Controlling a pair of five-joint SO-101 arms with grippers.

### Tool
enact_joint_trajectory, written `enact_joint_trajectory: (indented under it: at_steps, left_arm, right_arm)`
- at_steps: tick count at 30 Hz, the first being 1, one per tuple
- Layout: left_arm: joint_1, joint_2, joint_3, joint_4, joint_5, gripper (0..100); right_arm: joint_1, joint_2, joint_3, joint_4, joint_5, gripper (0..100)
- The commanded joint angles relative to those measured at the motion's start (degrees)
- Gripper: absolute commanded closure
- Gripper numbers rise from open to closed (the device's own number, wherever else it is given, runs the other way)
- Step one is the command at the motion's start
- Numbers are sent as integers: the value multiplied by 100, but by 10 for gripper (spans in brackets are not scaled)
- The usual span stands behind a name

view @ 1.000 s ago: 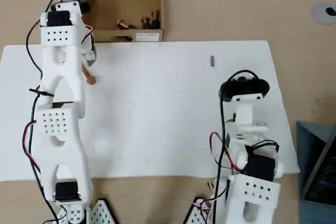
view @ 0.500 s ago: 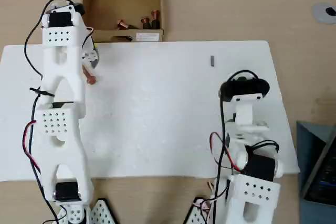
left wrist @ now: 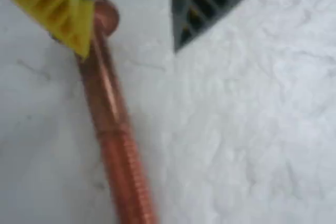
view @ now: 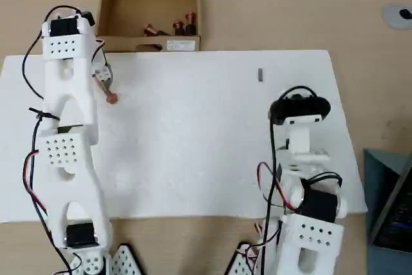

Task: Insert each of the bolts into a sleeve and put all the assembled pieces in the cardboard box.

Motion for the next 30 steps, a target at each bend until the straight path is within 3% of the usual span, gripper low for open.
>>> enact_joint_trajectory:
  at_steps: [1, 17, 20, 23, 27, 30]
  left_arm:
    - [-9, -75, -26, -132, -26, 882]
    - [9, 848, -44, -695, -62, 885]
    - [9, 884, -35, -651, -229, 907]
    - [26, 875, -105, -510, -237, 1000]
    - [149, 875, -466, 158, -211, 995]
    - [149, 787, -668, 185, 211, 997]
  right_arm:
    - [-31, -66, -66, -114, 9, 988]
    - [-31, -66, -66, -114, 9, 988]
    - [-31, -66, -57, -114, 9, 988]
    - [-31, -66, -48, -114, 9, 988]
    - [-31, -66, -57, -114, 9, 988]
    - [-31, -66, -57, -114, 9, 988]
